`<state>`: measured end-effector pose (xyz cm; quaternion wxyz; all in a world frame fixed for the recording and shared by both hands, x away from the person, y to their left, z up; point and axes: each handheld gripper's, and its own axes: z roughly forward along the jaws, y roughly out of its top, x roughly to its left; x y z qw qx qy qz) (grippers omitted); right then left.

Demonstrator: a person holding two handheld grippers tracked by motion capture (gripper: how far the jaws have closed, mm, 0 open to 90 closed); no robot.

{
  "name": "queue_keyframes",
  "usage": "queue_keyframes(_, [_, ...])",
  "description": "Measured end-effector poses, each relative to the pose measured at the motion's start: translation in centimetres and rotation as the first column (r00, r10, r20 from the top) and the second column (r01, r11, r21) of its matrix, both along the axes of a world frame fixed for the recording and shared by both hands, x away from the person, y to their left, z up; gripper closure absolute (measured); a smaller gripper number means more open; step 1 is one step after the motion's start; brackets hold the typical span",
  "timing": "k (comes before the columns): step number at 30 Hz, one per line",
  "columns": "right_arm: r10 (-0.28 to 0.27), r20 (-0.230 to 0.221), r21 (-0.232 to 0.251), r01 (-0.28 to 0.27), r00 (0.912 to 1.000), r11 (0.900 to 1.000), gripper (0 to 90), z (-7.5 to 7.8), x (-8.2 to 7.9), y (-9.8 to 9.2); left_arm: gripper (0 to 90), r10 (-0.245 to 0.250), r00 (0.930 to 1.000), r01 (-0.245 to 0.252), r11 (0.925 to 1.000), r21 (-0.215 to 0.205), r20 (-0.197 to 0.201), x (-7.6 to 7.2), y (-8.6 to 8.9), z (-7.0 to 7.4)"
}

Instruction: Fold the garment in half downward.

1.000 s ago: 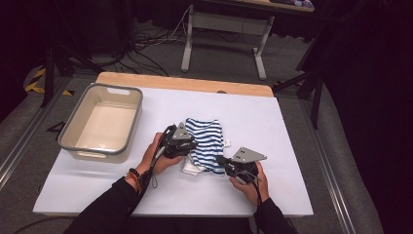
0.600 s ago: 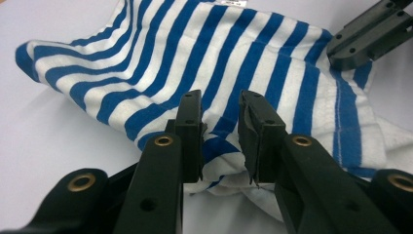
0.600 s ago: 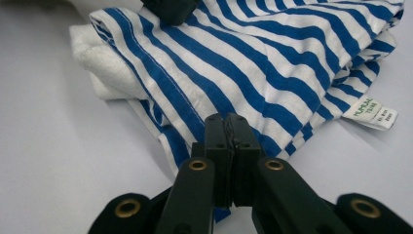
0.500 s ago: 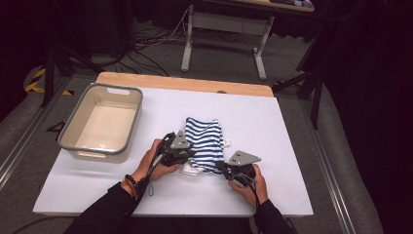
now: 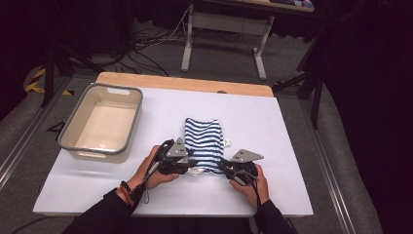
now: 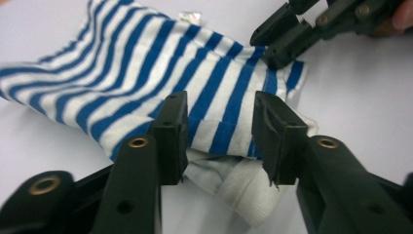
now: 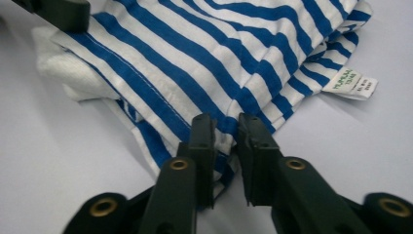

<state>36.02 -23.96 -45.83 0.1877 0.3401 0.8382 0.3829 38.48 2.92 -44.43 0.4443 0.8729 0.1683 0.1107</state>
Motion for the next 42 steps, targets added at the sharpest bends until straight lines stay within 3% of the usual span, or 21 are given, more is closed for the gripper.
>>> queue_keyframes(3, [0.010,-0.010,0.004,-0.010,0.9999,1.000,85.7,0.1,-0.3,0.0,69.9,-0.019,0.9994,0.019,0.9998,-0.003,-0.029,0.1,0.0,-0.3])
queue_keyframes(6, [0.011,-0.012,0.008,-0.011,0.9999,1.000,86.6,0.0,-0.4,0.0,83.5,-0.009,0.9992,0.011,0.9994,0.033,-0.038,0.2,0.1,-0.3])
queue_keyframes(8, [0.018,-0.005,0.012,-0.018,0.9998,1.000,87.0,0.2,-0.5,-0.1,89.9,-0.015,0.9983,0.016,0.9997,0.017,-0.056,0.3,0.2,-0.4])
queue_keyframes(16, [0.018,0.021,0.058,-0.019,0.9996,0.998,87.0,1.4,-1.3,-0.8,90.0,-0.039,0.9992,0.039,0.9987,0.033,-0.009,-0.3,0.2,0.4])
queue_keyframes(26, [0.018,-0.024,0.016,-0.018,0.9996,1.000,85.8,0.5,-1.8,-0.8,90.0,-0.048,0.9988,0.048,0.9955,0.082,0.000,-0.8,0.0,0.3])
queue_keyframes(42, [0.026,-0.012,0.014,-0.026,0.9996,1.000,82.6,0.5,-1.9,-1.0,86.5,-0.027,0.9983,0.024,0.9980,0.058,0.051,-1.2,0.9,1.1])
